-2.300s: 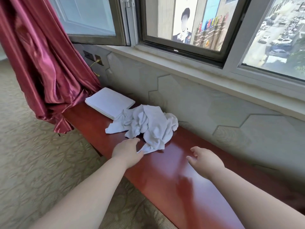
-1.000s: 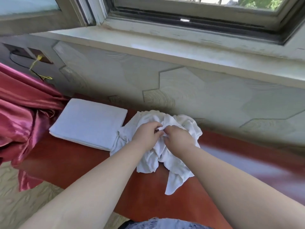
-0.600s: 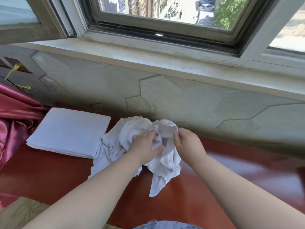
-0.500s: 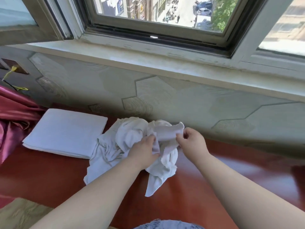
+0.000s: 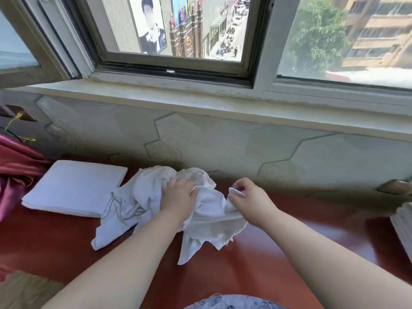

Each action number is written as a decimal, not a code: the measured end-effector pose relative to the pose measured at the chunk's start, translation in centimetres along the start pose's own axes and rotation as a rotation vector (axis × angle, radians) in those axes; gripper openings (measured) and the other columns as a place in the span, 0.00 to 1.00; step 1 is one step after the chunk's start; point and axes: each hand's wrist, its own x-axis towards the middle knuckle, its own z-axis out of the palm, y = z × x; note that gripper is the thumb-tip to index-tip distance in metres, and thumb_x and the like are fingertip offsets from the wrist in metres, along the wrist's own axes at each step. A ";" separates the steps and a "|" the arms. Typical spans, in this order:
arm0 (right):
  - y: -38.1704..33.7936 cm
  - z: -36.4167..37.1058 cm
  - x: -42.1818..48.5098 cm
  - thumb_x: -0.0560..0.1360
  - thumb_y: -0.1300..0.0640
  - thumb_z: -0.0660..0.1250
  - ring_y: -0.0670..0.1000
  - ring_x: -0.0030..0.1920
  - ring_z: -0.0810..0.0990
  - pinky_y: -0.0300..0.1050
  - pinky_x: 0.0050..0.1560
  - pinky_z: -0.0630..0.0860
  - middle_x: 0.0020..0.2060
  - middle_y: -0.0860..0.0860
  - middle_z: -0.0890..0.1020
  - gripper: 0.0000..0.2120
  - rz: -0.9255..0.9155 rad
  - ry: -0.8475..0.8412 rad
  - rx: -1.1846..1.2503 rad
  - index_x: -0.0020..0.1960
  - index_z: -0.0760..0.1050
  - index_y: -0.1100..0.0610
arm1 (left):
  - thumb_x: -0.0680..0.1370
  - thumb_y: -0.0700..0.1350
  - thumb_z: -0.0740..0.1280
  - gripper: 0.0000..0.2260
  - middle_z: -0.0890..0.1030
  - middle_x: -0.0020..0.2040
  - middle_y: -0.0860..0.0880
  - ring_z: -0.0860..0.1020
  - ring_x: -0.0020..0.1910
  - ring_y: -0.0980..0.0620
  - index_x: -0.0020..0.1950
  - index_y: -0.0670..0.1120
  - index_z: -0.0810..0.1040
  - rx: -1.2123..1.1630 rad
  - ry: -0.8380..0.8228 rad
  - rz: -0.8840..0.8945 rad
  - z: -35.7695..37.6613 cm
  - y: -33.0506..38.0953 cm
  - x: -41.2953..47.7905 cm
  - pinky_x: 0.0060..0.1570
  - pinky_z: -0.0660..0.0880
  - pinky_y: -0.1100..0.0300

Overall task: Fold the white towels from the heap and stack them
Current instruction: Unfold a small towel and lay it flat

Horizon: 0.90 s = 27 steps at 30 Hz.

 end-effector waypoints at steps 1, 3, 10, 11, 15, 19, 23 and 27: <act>0.4 -0.8 -0.4 0.78 0.46 0.68 0.53 0.49 0.80 0.48 0.49 0.78 0.47 0.48 0.80 0.19 -0.025 -0.021 -0.036 0.66 0.72 0.47 | 0.85 0.53 0.57 0.12 0.79 0.47 0.55 0.74 0.53 0.48 0.45 0.55 0.75 -0.057 0.008 0.054 -0.6 1.8 0.0 0.63 0.67 0.45; 1.1 -2.5 -1.1 0.78 0.46 0.68 0.52 0.55 0.80 0.47 0.54 0.76 0.53 0.48 0.82 0.29 -0.082 -0.069 -0.064 0.77 0.64 0.43 | 0.85 0.55 0.57 0.14 0.75 0.37 0.55 0.73 0.44 0.50 0.39 0.55 0.69 -0.246 -0.032 0.163 -1.3 5.2 0.0 0.60 0.70 0.44; 4.0 -8.1 -2.6 0.81 0.45 0.65 0.53 0.43 0.80 0.49 0.45 0.75 0.38 0.50 0.81 0.12 -0.213 -0.040 -0.085 0.46 0.77 0.53 | 0.83 0.60 0.60 0.11 0.78 0.39 0.57 0.78 0.45 0.52 0.50 0.55 0.76 -0.412 -0.069 0.366 -3.6 14.7 -2.0 0.47 0.73 0.51; 4.5 -9.0 -2.8 0.81 0.46 0.65 0.55 0.40 0.78 0.49 0.41 0.73 0.35 0.51 0.79 0.14 -0.202 0.005 -0.113 0.43 0.74 0.55 | 0.82 0.60 0.63 0.11 0.77 0.37 0.56 0.78 0.44 0.50 0.48 0.54 0.76 -0.359 -0.058 0.331 -3.6 15.2 -2.3 0.45 0.72 0.52; 7.8 -12.2 -4.1 0.81 0.51 0.64 0.53 0.35 0.73 0.45 0.33 0.65 0.31 0.49 0.73 0.16 -0.157 0.095 -0.146 0.37 0.67 0.54 | 0.79 0.55 0.68 0.12 0.74 0.36 0.55 0.74 0.37 0.52 0.40 0.53 0.71 -0.159 -0.295 0.186 -1.5 15.5 -4.6 0.36 0.67 0.56; 11.7 -13.7 -5.9 0.75 0.52 0.63 0.51 0.32 0.68 0.48 0.33 0.63 0.29 0.50 0.72 0.13 -0.033 0.073 -0.236 0.34 0.65 0.54 | 0.79 0.53 0.68 0.08 0.83 0.48 0.52 0.77 0.40 0.48 0.55 0.53 0.78 0.178 -0.480 0.185 2.2 14.0 -7.6 0.41 0.76 0.58; 15.3 -14.4 -7.0 0.74 0.51 0.61 0.52 0.32 0.71 0.47 0.31 0.64 0.29 0.50 0.74 0.12 0.117 0.165 -0.262 0.33 0.67 0.55 | 0.76 0.61 0.65 0.13 0.80 0.46 0.55 0.78 0.48 0.48 0.45 0.51 0.74 0.097 -0.429 -0.043 4.0 12.2 -8.9 0.48 0.72 0.55; 17.8 -15.2 -7.3 0.73 0.51 0.60 0.54 0.34 0.76 0.48 0.33 0.69 0.31 0.52 0.77 0.12 0.228 0.250 -0.223 0.35 0.70 0.57 | 0.78 0.60 0.68 0.14 0.79 0.41 0.56 0.77 0.45 0.51 0.40 0.52 0.74 0.026 -0.343 -0.195 3.2 10.5 -8.3 0.46 0.69 0.55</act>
